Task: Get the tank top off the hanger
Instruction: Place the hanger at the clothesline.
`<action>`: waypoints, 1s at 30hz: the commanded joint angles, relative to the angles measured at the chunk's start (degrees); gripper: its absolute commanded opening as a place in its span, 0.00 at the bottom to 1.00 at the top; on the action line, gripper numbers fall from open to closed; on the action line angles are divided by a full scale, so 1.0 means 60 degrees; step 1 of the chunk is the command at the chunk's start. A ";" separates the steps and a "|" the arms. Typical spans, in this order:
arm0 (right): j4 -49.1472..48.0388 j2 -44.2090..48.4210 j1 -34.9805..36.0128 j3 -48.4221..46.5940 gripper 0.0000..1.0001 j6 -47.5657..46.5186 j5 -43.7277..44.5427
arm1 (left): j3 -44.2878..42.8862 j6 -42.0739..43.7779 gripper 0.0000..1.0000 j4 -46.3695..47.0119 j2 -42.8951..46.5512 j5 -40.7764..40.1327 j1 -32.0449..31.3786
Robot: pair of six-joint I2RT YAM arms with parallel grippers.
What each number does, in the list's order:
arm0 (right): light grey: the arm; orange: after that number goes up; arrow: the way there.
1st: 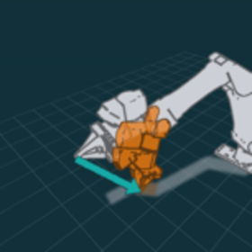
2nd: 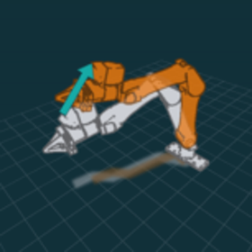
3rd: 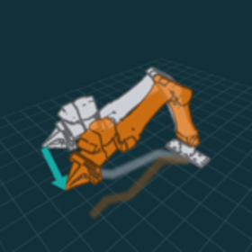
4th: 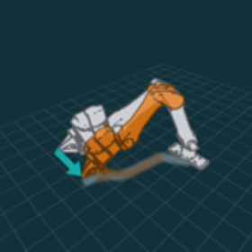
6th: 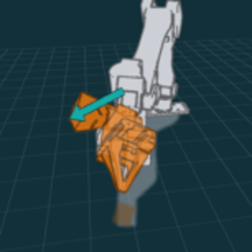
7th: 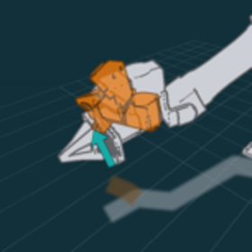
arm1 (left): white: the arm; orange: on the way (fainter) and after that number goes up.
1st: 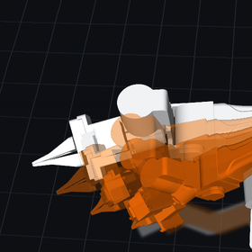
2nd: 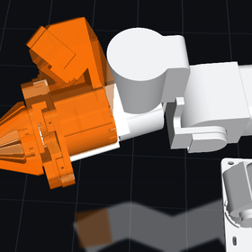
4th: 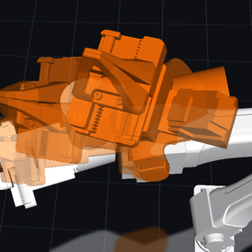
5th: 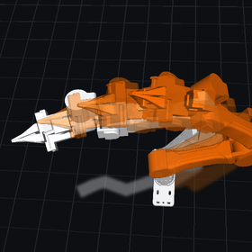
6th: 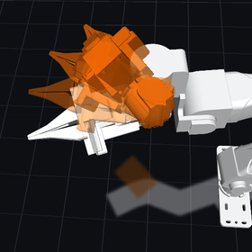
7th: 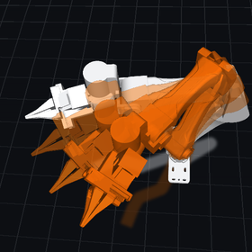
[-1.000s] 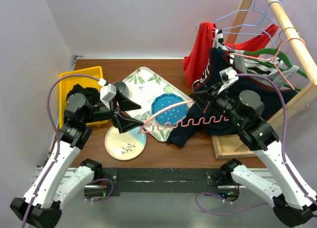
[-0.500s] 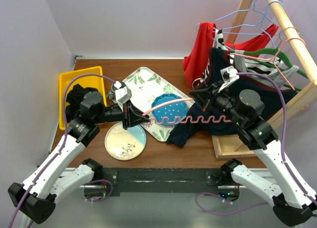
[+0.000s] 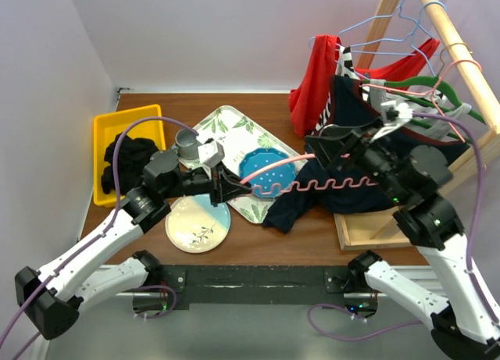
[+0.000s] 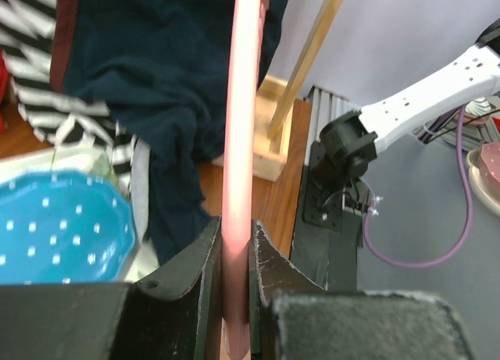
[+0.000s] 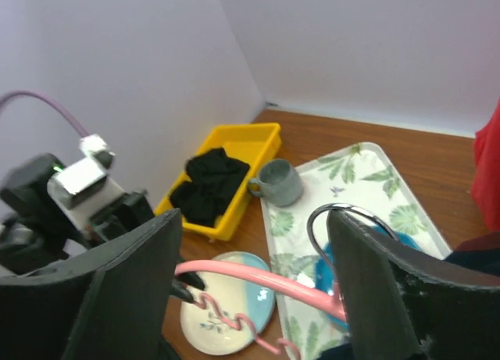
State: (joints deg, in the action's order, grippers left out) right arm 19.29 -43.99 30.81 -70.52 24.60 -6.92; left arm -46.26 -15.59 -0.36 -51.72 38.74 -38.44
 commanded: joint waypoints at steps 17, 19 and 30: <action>-0.0388 0.0183 0.0022 -0.3891 0.99 0.0822 -0.0810 | -0.4520 0.0124 0.00 0.2388 -0.4108 -0.1081 -0.2397; -0.0358 0.0197 0.0022 -0.3847 0.99 0.0793 -0.0853 | -0.4974 0.0095 0.00 0.2652 -0.4488 -0.1125 -0.2485; -0.0754 0.0534 0.0022 -0.2617 0.98 0.0646 -0.2231 | -0.6395 -0.0228 0.00 0.3415 -0.5690 -0.0861 -0.2647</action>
State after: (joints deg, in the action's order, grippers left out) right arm 15.88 -40.84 30.81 -87.59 28.53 -16.29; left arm -79.11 -16.12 13.26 -85.62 33.06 -54.06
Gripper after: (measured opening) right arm 0.985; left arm 0.172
